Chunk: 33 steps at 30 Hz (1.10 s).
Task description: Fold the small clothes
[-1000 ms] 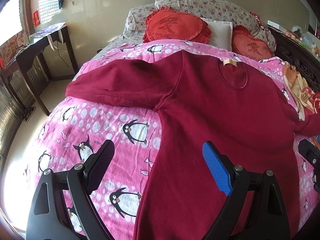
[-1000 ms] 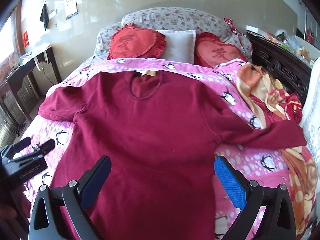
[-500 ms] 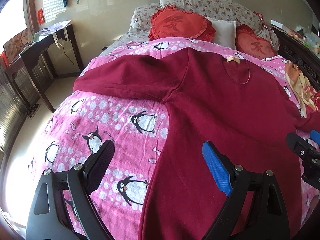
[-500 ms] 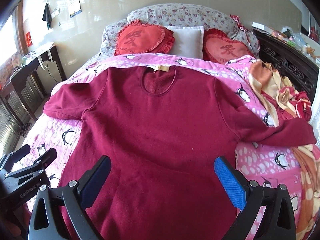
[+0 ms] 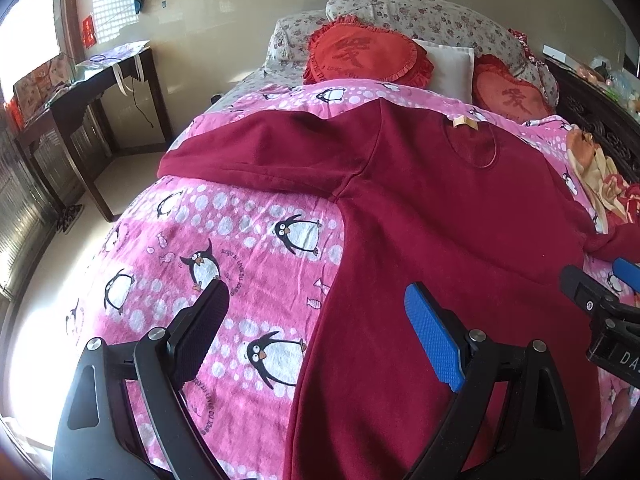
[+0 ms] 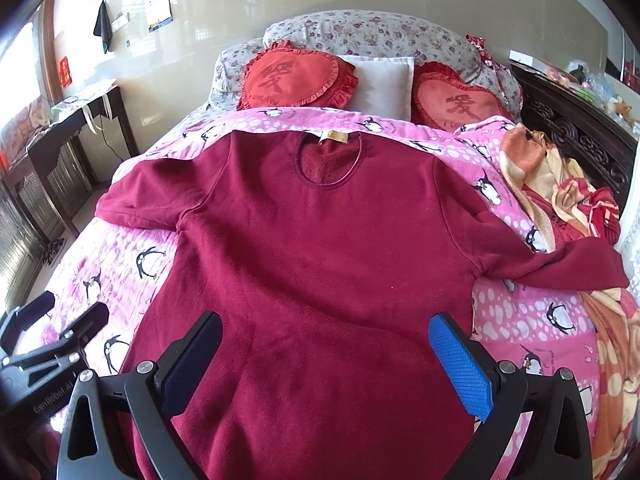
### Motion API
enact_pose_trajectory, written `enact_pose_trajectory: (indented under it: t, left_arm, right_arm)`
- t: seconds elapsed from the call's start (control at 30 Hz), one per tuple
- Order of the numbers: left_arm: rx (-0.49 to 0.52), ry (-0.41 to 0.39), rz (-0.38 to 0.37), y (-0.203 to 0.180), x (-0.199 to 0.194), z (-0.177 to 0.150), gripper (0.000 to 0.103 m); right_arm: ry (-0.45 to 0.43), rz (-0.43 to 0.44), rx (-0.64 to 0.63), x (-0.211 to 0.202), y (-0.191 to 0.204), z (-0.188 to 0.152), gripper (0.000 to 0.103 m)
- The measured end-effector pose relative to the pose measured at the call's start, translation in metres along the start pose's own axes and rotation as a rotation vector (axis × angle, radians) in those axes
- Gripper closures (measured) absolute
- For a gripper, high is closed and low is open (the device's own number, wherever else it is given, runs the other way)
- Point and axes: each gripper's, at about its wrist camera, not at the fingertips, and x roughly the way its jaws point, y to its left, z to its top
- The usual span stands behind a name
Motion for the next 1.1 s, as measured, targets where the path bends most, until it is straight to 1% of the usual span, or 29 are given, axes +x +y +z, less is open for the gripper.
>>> enact_pose_trajectory:
  t: [0.1, 0.2, 0.33, 0.43, 0.53, 0.73, 0.97, 1.1]
  left_arm:
    - [0.006, 0.006, -0.005, 0.0, 0.008, 0.006, 0.013]
    - [0.009, -0.002, 0.001, -0.001, 0.016, 0.012, 0.013]
    - [-0.002, 0.015, -0.012, -0.001, 0.03, 0.021, 0.013]
    - [-0.006, 0.018, -0.018, -0.003, 0.036, 0.026, 0.013]
    - [-0.001, 0.022, -0.017, -0.005, 0.039, 0.029, 0.013]
    - [0.01, 0.028, -0.008, -0.006, 0.047, 0.033, 0.013]
    - [-0.003, 0.045, 0.003, -0.004, 0.059, 0.037, 0.013]
    - [0.023, 0.054, 0.007, -0.009, 0.068, 0.038, 0.013]
  right_arm:
    - [0.008, -0.013, -0.009, 0.007, -0.001, 0.0, 0.001]
    - [0.017, -0.003, 0.01, 0.016, -0.006, 0.0, 0.001]
    - [0.037, 0.0, 0.018, 0.029, -0.01, 0.004, 0.001]
    - [0.033, 0.0, 0.009, 0.033, -0.011, 0.009, 0.001]
    - [0.026, -0.015, 0.006, 0.038, -0.011, 0.015, 0.001]
    - [0.039, -0.007, 0.023, 0.048, -0.01, 0.018, 0.001]
    - [0.045, -0.015, 0.011, 0.057, -0.003, 0.019, 0.001]
    - [0.05, -0.009, 0.013, 0.063, -0.002, 0.019, 0.001]
